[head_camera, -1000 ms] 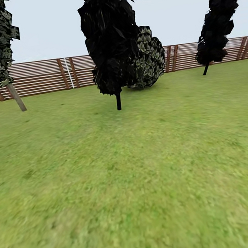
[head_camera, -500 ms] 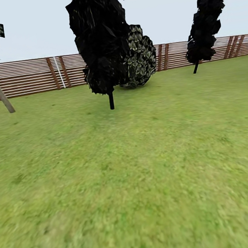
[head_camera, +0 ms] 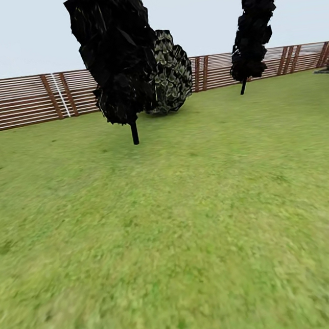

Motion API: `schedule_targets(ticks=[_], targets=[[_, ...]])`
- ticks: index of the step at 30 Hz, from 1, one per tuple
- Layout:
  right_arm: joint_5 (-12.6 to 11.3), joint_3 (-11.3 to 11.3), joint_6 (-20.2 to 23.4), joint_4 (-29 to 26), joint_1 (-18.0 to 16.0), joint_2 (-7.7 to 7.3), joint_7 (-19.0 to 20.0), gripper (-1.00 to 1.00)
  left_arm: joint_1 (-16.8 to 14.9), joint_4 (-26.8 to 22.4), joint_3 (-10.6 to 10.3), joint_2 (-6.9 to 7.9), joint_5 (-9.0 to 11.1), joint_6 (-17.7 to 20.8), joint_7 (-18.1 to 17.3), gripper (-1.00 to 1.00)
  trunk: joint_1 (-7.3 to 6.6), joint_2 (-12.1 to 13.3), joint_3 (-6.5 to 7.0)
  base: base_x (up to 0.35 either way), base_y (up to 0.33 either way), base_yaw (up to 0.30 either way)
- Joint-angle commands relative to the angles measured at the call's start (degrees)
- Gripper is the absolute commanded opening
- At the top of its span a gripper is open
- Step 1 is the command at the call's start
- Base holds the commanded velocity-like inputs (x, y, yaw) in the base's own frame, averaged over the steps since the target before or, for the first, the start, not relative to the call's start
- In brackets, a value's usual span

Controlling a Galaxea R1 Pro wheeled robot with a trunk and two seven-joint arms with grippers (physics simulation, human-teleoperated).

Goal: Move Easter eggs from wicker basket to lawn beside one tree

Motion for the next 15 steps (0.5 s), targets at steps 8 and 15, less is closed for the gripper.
schedule_targets(ticks=[8, 15], targets=[[0.0, 0.1, -0.2, 0.1, 0.0, -0.05, 0.0, 1.00, 0.0, -0.1, 0.1, -0.01, 0.1, -0.1, 0.0, 1.00, 0.00, 0.0, -0.60, 0.000, 0.000, -0.188], [-0.1, 0.1, -0.2, 0.1, 0.0, -0.07, 0.0, 1.00, 0.0, 0.0, 0.1, -0.01, 0.1, -0.1, 0.0, 1.00, 0.00, 0.0, -0.97, 0.000, 0.000, -0.223]])
